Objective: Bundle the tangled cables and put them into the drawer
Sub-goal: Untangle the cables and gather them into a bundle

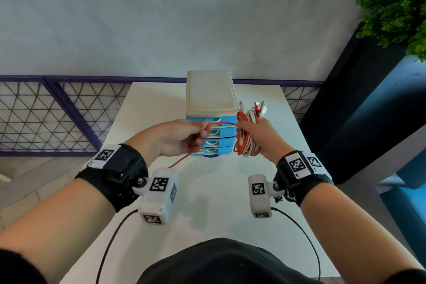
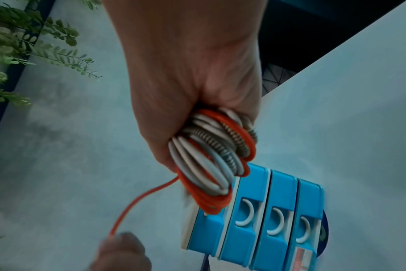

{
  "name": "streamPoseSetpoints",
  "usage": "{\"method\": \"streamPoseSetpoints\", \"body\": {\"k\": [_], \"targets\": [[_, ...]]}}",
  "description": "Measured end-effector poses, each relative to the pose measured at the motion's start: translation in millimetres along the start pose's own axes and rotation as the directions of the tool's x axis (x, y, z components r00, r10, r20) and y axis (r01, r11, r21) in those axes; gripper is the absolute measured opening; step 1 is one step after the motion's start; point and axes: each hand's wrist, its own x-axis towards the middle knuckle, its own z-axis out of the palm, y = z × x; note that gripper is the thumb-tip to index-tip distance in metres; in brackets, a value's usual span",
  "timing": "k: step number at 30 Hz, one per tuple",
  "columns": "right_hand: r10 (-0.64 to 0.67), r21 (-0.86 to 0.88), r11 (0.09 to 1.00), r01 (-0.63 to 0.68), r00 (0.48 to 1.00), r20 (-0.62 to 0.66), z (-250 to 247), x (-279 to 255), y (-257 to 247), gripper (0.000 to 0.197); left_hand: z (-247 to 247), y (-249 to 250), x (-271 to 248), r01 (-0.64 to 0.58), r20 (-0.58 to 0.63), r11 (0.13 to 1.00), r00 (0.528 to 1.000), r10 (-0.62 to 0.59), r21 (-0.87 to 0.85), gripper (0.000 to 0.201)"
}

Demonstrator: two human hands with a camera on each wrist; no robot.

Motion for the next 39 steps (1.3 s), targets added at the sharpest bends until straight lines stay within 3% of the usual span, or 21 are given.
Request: {"method": "streamPoseSetpoints", "body": {"k": [5, 8, 11, 14, 19, 23, 26, 28, 29, 31, 33, 35, 39], "targets": [[-0.022, 0.177, 0.984, 0.005, 0.995, 0.095, 16.6, -5.6, -1.6, 0.020, 31.5, 2.5, 0.0, -0.067, 0.078, 0.985, 0.994, 0.081, -0.160, 0.018], [0.013, 0.277, 0.958, -0.075, 0.976, 0.217, 19.8, -10.5, -6.2, 0.043, 48.4, 1.8, 3.0, -0.099, 0.031, 0.989, 0.994, 0.103, -0.110, 0.017], [0.020, 0.247, 0.960, -0.127, 0.918, 0.396, 16.7, -12.9, -9.6, 0.062, 56.5, -1.0, 6.6, -0.141, -0.028, 0.990, 0.990, 0.141, 0.008, 0.018], [-0.004, 0.248, 0.960, -0.129, 0.881, 0.473, 12.7, -13.5, -8.7, 0.045, 57.9, -3.7, 6.6, -0.179, -0.049, 0.976, 0.981, 0.186, 0.124, 0.018], [0.000, 0.226, 0.973, -0.055, 0.972, 0.234, 11.8, -10.6, -5.6, 0.018, 55.5, -6.3, 5.3, -0.142, -0.027, 0.969, 0.988, 0.151, 0.203, 0.022], [0.003, 0.417, 0.909, 0.009, 1.000, -0.028, 3.0, -2.9, -7.5, 0.014, 42.5, -13.6, -0.8, 0.007, 0.112, 0.993, 0.994, -0.020, 0.118, 0.027], [-0.009, 0.525, 0.850, 0.037, 0.998, -0.056, -5.9, -4.4, -15.0, 0.012, 29.8, -28.0, -5.2, 0.140, 0.258, 0.944, 0.941, -0.221, 0.298, 0.032], [-0.013, 0.559, 0.829, 0.030, 0.999, -0.035, -8.8, -5.9, -19.3, 0.012, 24.0, -34.5, -6.1, 0.181, 0.257, 0.870, 0.910, -0.325, 0.459, 0.033], [-0.015, 0.563, 0.826, 0.019, 1.000, -0.011, -9.1, -6.3, -20.7, 0.012, 22.8, -35.0, -5.9, 0.164, 0.210, 0.819, 0.922, -0.326, 0.549, 0.032], [-0.012, 0.521, 0.853, -0.020, 0.998, 0.058, -8.9, -8.1, -22.3, 0.015, 20.6, -32.3, -1.2, 0.062, 0.077, 0.666, 0.981, -0.178, 0.743, 0.027], [0.021, 0.384, 0.921, -0.072, 0.991, 0.135, -8.5, -9.3, -22.5, 0.019, 17.5, -28.6, 7.9, -0.013, -0.035, 0.535, 0.996, 0.079, 0.845, 0.020], [0.078, 0.206, 0.971, -0.124, 0.972, 0.220, -7.4, -9.6, -21.6, 0.017, 14.1, -24.7, 14.5, -0.045, -0.114, 0.511, 0.955, 0.275, 0.858, 0.016], [0.146, -0.032, 0.989, -0.144, 0.932, 0.332, 0.5, -12.4, -16.5, 0.014, 15.9, -20.0, 19.2, -0.111, -0.150, 0.497, 0.877, 0.456, 0.861, 0.014]]}}
